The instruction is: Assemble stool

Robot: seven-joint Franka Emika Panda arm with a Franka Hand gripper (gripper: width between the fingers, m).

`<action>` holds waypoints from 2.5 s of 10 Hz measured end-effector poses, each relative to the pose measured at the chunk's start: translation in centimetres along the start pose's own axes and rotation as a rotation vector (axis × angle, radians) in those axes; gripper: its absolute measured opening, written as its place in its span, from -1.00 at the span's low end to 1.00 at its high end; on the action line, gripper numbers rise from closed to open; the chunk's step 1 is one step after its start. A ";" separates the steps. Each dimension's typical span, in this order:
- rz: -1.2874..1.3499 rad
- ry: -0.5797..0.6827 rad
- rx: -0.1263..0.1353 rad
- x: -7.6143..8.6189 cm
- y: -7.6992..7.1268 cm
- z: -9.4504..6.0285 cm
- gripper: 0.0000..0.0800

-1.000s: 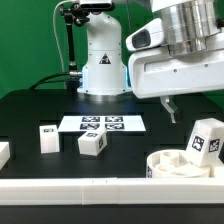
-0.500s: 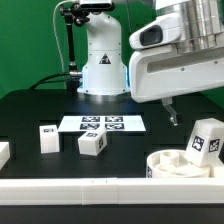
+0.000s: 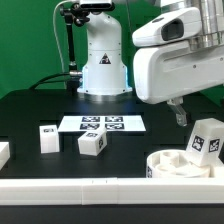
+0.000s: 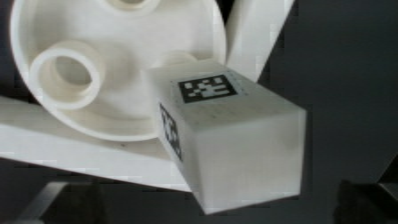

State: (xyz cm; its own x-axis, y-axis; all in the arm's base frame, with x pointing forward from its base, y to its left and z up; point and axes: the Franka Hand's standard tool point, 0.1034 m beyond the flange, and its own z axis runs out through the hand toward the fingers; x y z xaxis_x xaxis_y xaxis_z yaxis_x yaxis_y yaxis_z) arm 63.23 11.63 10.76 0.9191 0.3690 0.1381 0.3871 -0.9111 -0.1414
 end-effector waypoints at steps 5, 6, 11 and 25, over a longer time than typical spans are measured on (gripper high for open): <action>-0.579 -0.004 -0.079 0.1 0.1 0.3 0.62; -0.689 -0.017 -0.092 0.1 0.1 0.4 0.62; -1.016 -0.044 -0.113 0.0 0.7 0.4 0.62; -1.664 -0.174 -0.205 0.2 0.6 2.5 -0.10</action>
Offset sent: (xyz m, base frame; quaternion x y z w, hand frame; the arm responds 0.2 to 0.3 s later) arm -0.0058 0.0076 -0.0026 -0.0669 0.0202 -0.2615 0.9627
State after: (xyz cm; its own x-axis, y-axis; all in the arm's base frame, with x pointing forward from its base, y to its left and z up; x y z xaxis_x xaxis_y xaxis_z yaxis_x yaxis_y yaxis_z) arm 63.80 11.64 8.30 -0.4464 0.8882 -0.1090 0.8742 0.4589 0.1590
